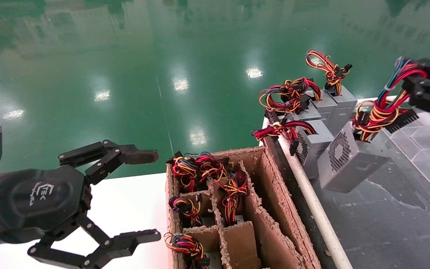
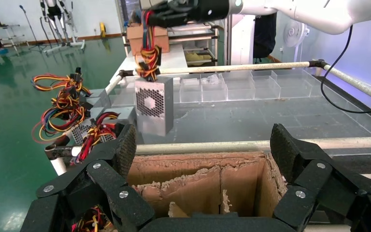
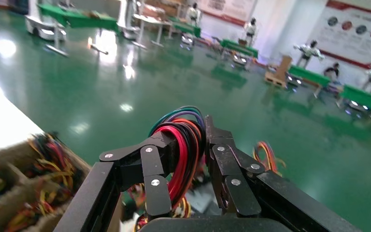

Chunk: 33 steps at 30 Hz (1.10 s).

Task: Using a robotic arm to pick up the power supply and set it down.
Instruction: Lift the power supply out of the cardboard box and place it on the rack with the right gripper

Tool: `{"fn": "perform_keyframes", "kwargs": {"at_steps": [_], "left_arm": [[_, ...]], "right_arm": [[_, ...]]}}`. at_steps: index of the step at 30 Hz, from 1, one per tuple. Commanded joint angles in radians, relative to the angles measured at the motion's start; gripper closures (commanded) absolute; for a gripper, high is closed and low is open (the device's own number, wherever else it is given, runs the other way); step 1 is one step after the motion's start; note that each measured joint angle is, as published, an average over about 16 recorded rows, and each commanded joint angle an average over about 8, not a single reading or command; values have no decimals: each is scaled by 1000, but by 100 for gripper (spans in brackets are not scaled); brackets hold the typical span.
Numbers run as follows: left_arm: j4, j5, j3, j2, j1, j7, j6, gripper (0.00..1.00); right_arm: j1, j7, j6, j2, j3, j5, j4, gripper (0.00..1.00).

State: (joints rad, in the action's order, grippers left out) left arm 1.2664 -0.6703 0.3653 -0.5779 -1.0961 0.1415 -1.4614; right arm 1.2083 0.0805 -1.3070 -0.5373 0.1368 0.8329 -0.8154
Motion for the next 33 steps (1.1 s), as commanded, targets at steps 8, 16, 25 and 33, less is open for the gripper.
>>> {"fn": "perform_keyframes", "kwargs": {"at_steps": [8,16,25,33], "left_arm": [[0,0,0,0,0,0,0,0],[0,0,0,0,0,0,0,0],[0,0,0,0,0,0,0,0],[0,0,0,0,0,0,0,0]], "right_arm": [[72,50,0,-31,39,72,122,100],[137,82,-33,-45,60,105,218,100],[208,119,-48,-71,86,148,334,100],[274,161,-55,-99,113,192,423,100]]}}
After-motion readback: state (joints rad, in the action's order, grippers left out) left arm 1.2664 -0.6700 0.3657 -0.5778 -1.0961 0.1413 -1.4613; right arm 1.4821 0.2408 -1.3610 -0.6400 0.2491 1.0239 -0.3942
